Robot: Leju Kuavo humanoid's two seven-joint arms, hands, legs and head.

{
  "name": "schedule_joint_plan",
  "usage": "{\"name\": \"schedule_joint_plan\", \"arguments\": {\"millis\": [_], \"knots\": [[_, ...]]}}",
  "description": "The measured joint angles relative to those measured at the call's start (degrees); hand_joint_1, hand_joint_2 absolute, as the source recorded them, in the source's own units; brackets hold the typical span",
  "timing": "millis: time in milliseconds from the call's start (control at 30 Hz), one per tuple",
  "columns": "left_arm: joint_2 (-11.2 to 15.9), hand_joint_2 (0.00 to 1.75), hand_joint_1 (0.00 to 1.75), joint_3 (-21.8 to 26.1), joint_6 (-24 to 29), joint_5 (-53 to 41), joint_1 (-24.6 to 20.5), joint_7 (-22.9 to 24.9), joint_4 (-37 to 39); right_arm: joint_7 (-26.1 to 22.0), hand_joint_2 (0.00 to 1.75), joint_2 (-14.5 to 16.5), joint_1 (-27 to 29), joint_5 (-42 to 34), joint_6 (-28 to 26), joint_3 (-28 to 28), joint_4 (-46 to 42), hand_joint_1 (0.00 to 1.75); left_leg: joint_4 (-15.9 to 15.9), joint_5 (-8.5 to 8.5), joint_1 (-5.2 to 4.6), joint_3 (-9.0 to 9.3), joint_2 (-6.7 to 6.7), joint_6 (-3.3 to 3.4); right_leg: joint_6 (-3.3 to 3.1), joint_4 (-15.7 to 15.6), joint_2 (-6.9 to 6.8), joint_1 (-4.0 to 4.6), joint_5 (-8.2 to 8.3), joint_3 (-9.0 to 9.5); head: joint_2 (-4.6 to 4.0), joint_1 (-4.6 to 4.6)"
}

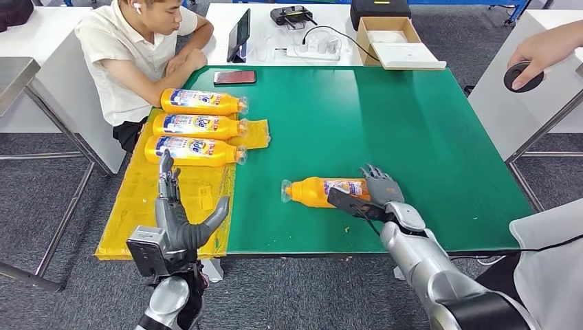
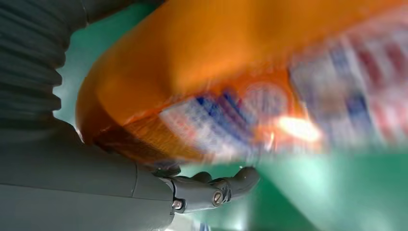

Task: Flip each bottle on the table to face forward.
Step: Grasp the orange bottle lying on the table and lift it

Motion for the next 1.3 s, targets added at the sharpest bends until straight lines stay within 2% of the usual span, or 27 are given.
{"name": "schedule_joint_plan", "arguments": {"millis": [33, 133, 233, 433, 633, 833, 900, 1000, 1033, 1133, 1200, 1300], "knots": [[0.0, 1.75, 0.00, -0.3, -0.6, 0.1, -0.5, 0.2, 0.7, 1.5, 1.75, -0.4, -0.6, 0.0, 2.3, 0.0, 0.3, 1.75, 0.0, -0.01, 0.00, 0.10, -0.01, 0.02, -0.02, 0.0, 0.00, 0.00, -0.02, 0.10, 0.00, 0.01], [-0.2, 1.75, 0.00, -1.0, -2.6, 0.9, -2.1, 1.0, 2.9, 4.4, 1.75, -1.1, -1.9, -0.1, 6.8, 0.0, 1.0, 1.75, 0.0, 0.01, 0.00, 0.29, -0.02, 0.06, 0.07, -0.1, 0.00, 0.01, 0.07, 0.34, 0.01, -0.02], [-0.4, 1.75, 0.00, -1.6, -3.9, 1.3, -3.1, 1.6, 4.4, 4.8, 1.75, -1.6, -2.5, -0.4, 7.9, 0.1, 1.4, 1.75, 0.0, 0.03, 0.01, 0.43, -0.19, 0.09, 0.12, -0.1, -0.03, 0.02, 0.08, 0.65, 0.02, -0.01], [-0.4, 1.75, 0.00, -1.8, -4.7, 1.9, -3.5, 2.0, 5.7, 2.5, 1.75, -2.1, -2.7, -1.7, 7.9, -0.1, 1.8, 1.75, 0.0, 0.03, 0.01, 0.42, -0.24, 0.10, 0.14, -0.1, -0.04, 0.01, 0.10, 1.21, 0.01, 0.01], [-0.3, 1.75, 0.00, -1.8, -4.7, 2.3, -3.4, 2.0, 5.8, -4.6, 1.75, -2.4, -2.3, -5.3, 7.8, -1.9, 2.0, 1.75, 0.0, 0.00, 0.01, 0.35, -0.17, 0.11, 0.15, -0.2, -0.03, 0.02, 0.11, 1.17, 0.00, 0.01], [-0.2, 1.75, 0.00, -1.8, -4.4, 2.3, -3.4, 1.8, 5.8, -6.9, 1.75, -2.5, -2.1, -5.8, 7.0, -2.4, 2.0, 1.75, 0.0, -0.01, 0.02, 0.33, -0.14, 0.10, 0.15, -0.2, -0.02, 0.03, 0.13, 1.17, 0.01, -0.01], [0.0, 1.75, 0.00, -1.8, -3.5, 2.2, -2.8, 1.3, 5.1, -11.0, 1.75, -2.3, -1.3, -6.9, 3.2, -3.0, 2.0, 1.75, 0.0, -0.01, 0.06, 0.29, -0.04, 0.10, 0.14, -0.1, 0.05, 0.08, 0.14, 1.13, 0.01, 0.00], [0.3, 1.75, 0.00, -1.7, 0.7, 1.3, -1.1, -0.7, 2.6, -20.8, 1.75, -0.2, 0.8, -11.4, -5.1, -4.6, 1.6, 1.75, 0.0, 0.00, 0.15, 0.06, 0.07, 0.07, 0.14, -0.1, 0.14, 0.15, 0.18, 0.92, 0.01, 0.00], [0.3, 1.75, 0.00, -1.6, 2.2, 1.0, -0.7, -1.5, 1.9, -23.8, 1.75, 0.7, 1.4, -13.1, -6.0, -5.0, 1.2, 1.75, 0.0, 0.01, 0.17, -0.01, 0.08, 0.06, 0.14, -0.1, 0.15, 0.15, 0.18, 0.85, 0.01, -0.01], [-0.1, 1.75, 0.00, -0.9, 6.3, 1.9, 1.0, -3.8, -0.1, -30.2, 1.75, 3.7, 3.9, -18.9, -5.4, -5.7, -1.8, 1.75, 0.0, 0.03, 0.19, -0.18, 0.06, 0.04, 0.14, 0.0, 0.14, 0.16, 0.18, 0.67, 0.01, -0.01], [-0.5, 1.75, 0.00, -0.4, 7.2, 3.3, 2.5, -4.4, -1.5, -32.2, 1.75, 5.6, 6.0, -23.0, -4.2, -5.7, -5.0, 1.75, 0.0, 0.04, 0.20, -0.33, -0.01, 0.03, 0.15, 0.0, 0.13, 0.16, 0.17, 0.52, 0.01, -0.02], [-0.8, 1.75, 0.00, -0.2, 3.3, 6.6, 4.5, -2.4, -2.4, -33.5, 1.75, 7.4, 9.4, -29.0, -2.0, -5.0, -10.8, 1.75, 0.0, 0.05, 0.21, -0.56, -0.22, 0.02, 0.14, 0.0, 0.03, 0.15, 0.14, 0.33, 0.02, -0.03]]}}
